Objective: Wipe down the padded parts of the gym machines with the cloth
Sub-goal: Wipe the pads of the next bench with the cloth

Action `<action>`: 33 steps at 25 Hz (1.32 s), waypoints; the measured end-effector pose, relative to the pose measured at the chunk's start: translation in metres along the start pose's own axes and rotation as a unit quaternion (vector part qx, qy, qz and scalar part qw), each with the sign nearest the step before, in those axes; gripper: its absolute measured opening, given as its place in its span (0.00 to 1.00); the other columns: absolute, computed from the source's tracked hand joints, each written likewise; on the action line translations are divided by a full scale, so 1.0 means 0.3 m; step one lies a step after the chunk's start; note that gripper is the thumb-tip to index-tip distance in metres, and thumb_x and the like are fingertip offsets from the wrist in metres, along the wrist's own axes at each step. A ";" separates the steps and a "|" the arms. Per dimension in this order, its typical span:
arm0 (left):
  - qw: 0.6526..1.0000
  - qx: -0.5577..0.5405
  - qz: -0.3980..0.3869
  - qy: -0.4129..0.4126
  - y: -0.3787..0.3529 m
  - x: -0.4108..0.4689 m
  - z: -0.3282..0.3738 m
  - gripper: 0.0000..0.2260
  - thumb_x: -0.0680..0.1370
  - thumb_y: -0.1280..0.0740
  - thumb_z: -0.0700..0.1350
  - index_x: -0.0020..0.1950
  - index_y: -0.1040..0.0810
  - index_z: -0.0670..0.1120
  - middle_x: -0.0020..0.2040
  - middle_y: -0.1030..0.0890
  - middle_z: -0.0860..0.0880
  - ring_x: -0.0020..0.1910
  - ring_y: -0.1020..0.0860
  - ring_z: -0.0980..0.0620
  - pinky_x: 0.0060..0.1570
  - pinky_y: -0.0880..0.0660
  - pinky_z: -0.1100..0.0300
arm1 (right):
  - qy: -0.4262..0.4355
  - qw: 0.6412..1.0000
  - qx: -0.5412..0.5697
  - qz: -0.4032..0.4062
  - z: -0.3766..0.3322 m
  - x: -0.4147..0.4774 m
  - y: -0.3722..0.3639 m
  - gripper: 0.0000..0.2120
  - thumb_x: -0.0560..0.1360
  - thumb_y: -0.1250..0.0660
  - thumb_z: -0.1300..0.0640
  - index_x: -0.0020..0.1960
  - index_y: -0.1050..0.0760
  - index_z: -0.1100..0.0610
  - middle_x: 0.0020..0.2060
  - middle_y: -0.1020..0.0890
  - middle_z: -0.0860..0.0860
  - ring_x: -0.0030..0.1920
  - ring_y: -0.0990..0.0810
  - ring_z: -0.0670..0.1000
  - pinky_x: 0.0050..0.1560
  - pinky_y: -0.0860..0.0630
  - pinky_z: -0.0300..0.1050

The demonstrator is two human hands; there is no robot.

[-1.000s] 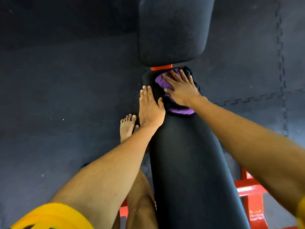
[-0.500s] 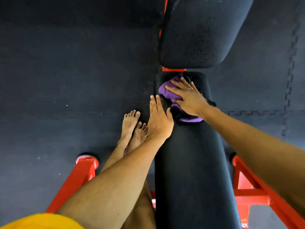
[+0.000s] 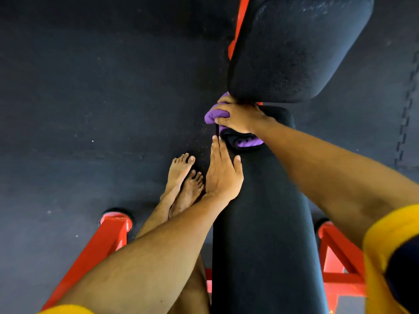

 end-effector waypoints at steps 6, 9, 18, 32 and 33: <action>1.000 -0.004 -0.018 0.003 0.002 -0.012 0.003 0.31 0.86 0.45 0.51 0.83 0.56 0.43 0.84 0.56 0.47 0.82 0.53 0.51 0.78 0.47 0.57 | -0.013 0.998 0.044 -0.050 -0.037 0.033 -0.010 0.14 0.76 0.33 0.44 0.61 0.22 0.42 0.68 0.30 0.46 0.68 0.29 0.56 0.69 0.32 0.58; 0.998 -0.050 -0.024 0.037 0.014 -0.030 -0.010 0.30 0.86 0.44 0.48 0.83 0.55 0.42 0.84 0.54 0.47 0.82 0.53 0.52 0.77 0.49 0.59 | 0.065 0.997 0.029 -0.017 -0.081 -0.098 -0.016 0.19 0.75 0.35 0.43 0.65 0.21 0.43 0.71 0.28 0.46 0.75 0.35 0.54 0.76 0.42 0.56; 0.995 -0.077 -0.018 0.066 0.042 -0.136 -0.030 0.27 0.87 0.46 0.47 0.84 0.52 0.44 0.84 0.49 0.48 0.82 0.51 0.52 0.74 0.57 0.65 | -0.057 0.996 0.068 0.032 0.121 -0.346 -0.068 0.34 0.80 0.33 0.45 0.81 0.44 0.39 0.83 0.46 0.48 0.83 0.55 0.56 0.82 0.54 0.58; 0.992 -0.098 -0.028 0.077 0.027 -0.172 -0.049 0.26 0.87 0.47 0.47 0.84 0.52 0.44 0.84 0.48 0.47 0.82 0.47 0.50 0.76 0.52 0.61 | -0.125 0.985 0.108 0.041 0.061 -0.414 -0.101 0.30 0.82 0.38 0.50 0.82 0.44 0.41 0.83 0.45 0.49 0.83 0.56 0.57 0.81 0.58 0.60; 0.993 -0.089 -0.027 0.078 0.030 -0.182 -0.052 0.26 0.87 0.47 0.47 0.84 0.52 0.44 0.84 0.48 0.47 0.82 0.46 0.49 0.75 0.53 0.61 | -0.112 0.987 0.107 0.048 0.028 -0.436 -0.103 0.30 0.82 0.38 0.51 0.81 0.42 0.41 0.83 0.44 0.49 0.83 0.56 0.57 0.81 0.59 0.61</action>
Point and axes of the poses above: each hand's wrist, its own x-axis towards the middle knuckle, its own y-axis out of the back of the hand, z = x × y, the point moved 10 cm from there along x, towards the middle knuckle
